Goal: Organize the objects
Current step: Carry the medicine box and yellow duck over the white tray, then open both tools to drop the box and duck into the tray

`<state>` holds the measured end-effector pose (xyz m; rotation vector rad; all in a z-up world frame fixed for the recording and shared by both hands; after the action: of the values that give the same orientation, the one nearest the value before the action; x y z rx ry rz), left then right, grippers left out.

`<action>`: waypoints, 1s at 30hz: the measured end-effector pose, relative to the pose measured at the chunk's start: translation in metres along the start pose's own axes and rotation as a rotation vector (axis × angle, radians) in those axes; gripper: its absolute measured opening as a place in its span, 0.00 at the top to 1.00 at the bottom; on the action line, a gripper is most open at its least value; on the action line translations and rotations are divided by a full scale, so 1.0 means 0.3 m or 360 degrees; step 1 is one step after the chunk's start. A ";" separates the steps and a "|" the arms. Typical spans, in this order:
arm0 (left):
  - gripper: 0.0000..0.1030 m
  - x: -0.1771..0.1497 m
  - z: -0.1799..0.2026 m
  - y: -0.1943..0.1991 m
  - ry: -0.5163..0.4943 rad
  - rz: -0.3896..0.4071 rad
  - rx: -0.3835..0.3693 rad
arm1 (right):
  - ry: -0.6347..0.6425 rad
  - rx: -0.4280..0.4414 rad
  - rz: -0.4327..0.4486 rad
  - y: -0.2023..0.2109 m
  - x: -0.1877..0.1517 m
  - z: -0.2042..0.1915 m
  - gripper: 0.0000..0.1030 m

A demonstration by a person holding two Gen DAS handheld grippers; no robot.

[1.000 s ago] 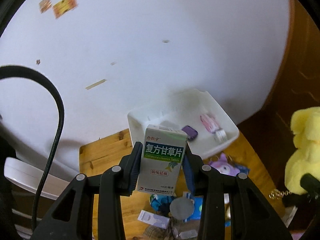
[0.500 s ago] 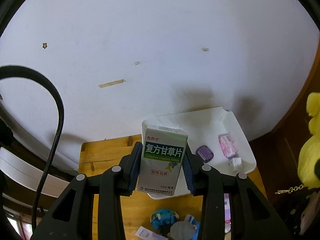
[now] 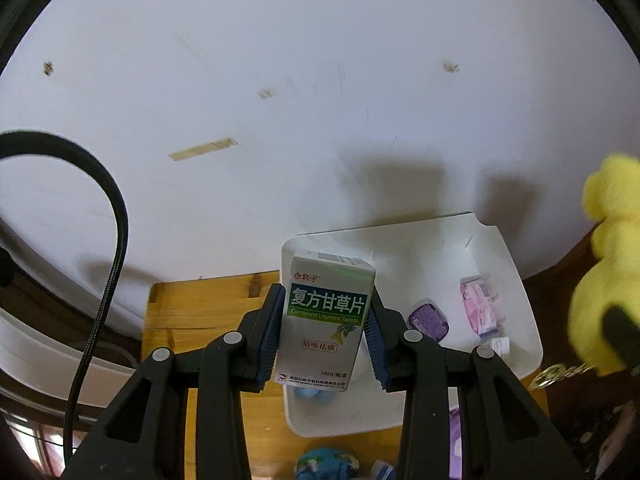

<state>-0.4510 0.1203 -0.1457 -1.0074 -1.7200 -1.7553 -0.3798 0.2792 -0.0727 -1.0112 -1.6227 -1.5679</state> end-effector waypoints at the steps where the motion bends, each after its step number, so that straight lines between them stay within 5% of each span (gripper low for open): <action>1: 0.60 -0.004 0.005 -0.022 0.0012 -0.0010 -0.0003 | -0.0005 -0.0008 -0.0032 -0.037 -0.025 0.004 0.46; 16: 0.60 -0.093 0.142 -0.292 -0.0006 -0.0136 -0.0062 | -0.0122 -0.0097 -0.0375 -0.341 -0.377 0.132 0.46; 21: 0.58 -0.130 0.188 -0.332 -0.0050 -0.0198 -0.0082 | -0.0124 -0.0097 -0.0429 -0.427 -0.405 0.095 0.43; 25: 0.40 -0.158 0.202 -0.346 -0.0043 -0.0274 -0.0123 | -0.0113 -0.0112 -0.0429 -0.427 -0.425 0.107 0.33; 30: 0.33 -0.150 0.178 -0.320 0.0008 -0.0285 -0.0107 | -0.0087 -0.0091 -0.0397 -0.408 -0.420 0.100 0.29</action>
<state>-0.4882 0.1750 -0.2443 -0.8994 -1.8071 -1.9368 -0.4236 0.3002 -0.2441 -0.9160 -1.8072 -1.7720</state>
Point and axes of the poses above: each gripper's, at about its wrist camera, not at the fingertips, and y roughly against the way its jaws point, z to its right, x to its top, the point moved 10 cm from there along -y, roughly the way its jaws point, and after that the axes turned 15 degrees about z, right-handed, at the moved point
